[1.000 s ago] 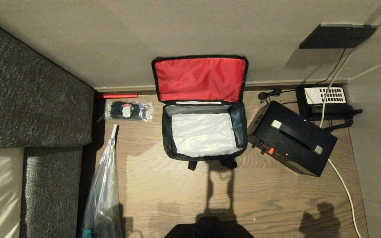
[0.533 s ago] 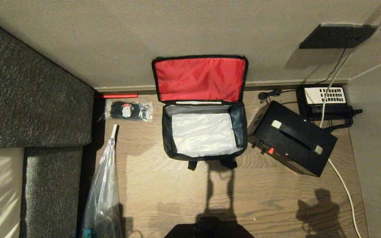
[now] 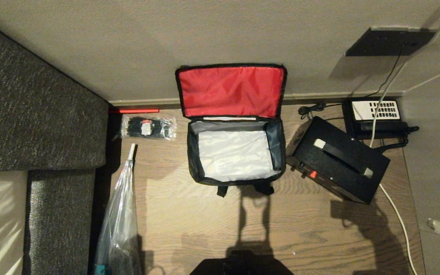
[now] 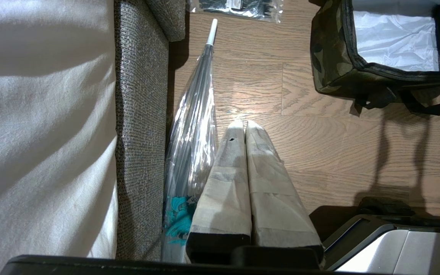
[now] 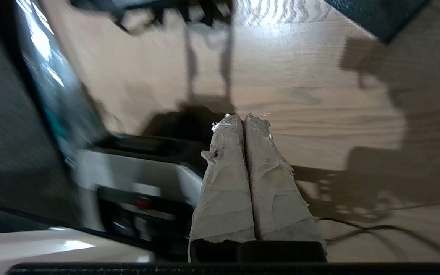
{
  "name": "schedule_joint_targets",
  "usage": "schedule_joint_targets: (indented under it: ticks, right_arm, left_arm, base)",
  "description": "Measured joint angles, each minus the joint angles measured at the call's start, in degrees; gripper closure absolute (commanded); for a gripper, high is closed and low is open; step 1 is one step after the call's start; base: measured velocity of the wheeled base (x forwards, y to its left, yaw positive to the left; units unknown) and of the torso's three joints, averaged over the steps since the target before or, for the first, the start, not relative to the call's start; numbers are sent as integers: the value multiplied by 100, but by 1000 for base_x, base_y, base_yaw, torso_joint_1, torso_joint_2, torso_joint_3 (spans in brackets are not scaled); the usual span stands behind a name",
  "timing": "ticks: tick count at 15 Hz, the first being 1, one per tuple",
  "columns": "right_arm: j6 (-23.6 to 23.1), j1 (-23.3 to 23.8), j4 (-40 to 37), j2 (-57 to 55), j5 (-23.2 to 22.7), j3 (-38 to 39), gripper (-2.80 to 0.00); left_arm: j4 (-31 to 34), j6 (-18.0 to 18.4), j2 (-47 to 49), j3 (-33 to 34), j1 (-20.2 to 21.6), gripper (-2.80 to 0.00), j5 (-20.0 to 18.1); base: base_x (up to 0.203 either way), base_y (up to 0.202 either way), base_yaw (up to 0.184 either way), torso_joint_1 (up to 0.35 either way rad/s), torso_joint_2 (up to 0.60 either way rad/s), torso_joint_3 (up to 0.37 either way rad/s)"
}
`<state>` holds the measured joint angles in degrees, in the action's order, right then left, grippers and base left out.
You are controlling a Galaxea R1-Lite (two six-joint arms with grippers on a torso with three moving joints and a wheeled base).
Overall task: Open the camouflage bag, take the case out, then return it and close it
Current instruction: Grip the handle again
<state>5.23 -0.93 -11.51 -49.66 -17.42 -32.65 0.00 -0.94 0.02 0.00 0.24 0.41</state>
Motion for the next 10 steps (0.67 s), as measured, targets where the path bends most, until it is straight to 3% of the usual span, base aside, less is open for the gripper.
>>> schedule_joint_targets:
  ticks: [3, 8, 9, 10]
  right_arm:
    - [-642, 0, 762, -1469, -171, -181, 0]
    - [-1198, 5, 2704, -3290, -198, -359, 0]
    - [-1363, 5, 3078, -3523, -193, -389, -280]
    - [-1573, 5, 3294, -3702, -170, -375, -280]
  left_arm:
    - [0, 1, 0, 0, 0, 0, 0]
    - [0, -1, 0, 0, 0, 0, 1]
    - [0, 0, 0, 0, 0, 0, 0]
    - [0, 0, 0, 0, 0, 0, 1]
  base:
    - [0, 0, 0, 0, 0, 0]
    - [0, 0, 0, 0, 0, 0]
    - [0, 0, 0, 0, 0, 0]
    - [0, 0, 0, 0, 0, 0]
